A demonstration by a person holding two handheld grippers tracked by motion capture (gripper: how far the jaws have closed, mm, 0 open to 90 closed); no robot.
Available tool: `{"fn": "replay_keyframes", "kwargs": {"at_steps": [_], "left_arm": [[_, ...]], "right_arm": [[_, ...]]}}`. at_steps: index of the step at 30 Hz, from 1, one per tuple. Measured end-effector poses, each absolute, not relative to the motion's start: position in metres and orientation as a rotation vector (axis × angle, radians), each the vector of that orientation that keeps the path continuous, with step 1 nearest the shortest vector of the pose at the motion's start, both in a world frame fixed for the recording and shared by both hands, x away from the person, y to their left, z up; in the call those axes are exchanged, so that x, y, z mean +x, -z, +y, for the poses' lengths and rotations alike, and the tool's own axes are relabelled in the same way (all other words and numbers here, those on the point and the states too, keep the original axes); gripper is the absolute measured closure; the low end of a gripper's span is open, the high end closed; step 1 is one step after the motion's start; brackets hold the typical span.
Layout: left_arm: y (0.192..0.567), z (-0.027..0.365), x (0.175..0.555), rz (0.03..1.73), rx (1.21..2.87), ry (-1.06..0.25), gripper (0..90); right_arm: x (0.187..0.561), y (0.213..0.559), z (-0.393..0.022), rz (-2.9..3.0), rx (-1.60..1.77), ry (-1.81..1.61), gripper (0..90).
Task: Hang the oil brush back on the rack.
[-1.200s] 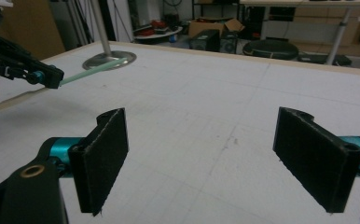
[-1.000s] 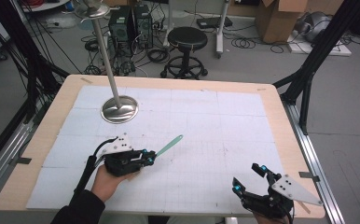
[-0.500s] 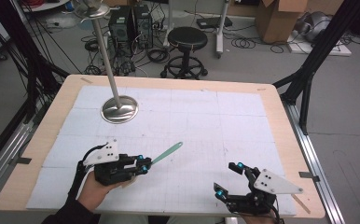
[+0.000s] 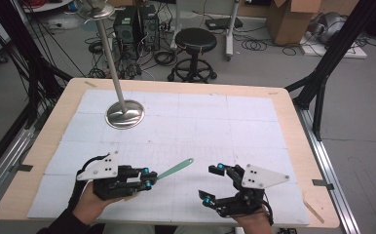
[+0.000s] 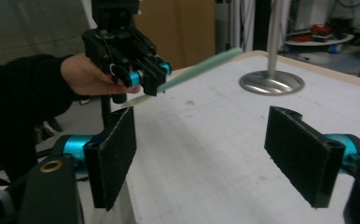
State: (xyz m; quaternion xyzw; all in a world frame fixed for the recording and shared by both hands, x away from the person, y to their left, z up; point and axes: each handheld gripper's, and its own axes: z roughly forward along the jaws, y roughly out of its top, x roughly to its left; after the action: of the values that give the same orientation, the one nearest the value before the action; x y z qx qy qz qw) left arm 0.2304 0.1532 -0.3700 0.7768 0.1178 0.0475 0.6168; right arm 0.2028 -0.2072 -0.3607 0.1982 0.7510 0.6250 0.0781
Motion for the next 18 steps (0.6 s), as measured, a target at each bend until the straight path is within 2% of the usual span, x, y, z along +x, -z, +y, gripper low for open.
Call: {"fn": "replay_keyframes", "kwargs": {"at_steps": [5, 10, 15, 18], "left_arm": [[0.368, 0.151, 0.225, 0.222, 1.792, -0.091, 81.6], [0.365, 0.149, 0.220, 0.185, 1.792, -0.074, 81.6], [0.363, 0.144, 0.216, 0.150, 1.793, -0.056, 81.6], [0.364, 0.142, 0.215, 0.141, 1.789, -0.051, 81.5]], "right_arm": [[0.207, 0.357, -0.196, 2.269, 0.508, -1.938, 33.9], [0.209, 0.360, -0.188, 2.295, 0.483, -1.949, 36.9], [0.209, 0.360, -0.183, 2.308, 0.413, -1.993, 46.0], [0.208, 0.359, -0.183, 2.300, 0.385, -2.019, 48.1]]}}
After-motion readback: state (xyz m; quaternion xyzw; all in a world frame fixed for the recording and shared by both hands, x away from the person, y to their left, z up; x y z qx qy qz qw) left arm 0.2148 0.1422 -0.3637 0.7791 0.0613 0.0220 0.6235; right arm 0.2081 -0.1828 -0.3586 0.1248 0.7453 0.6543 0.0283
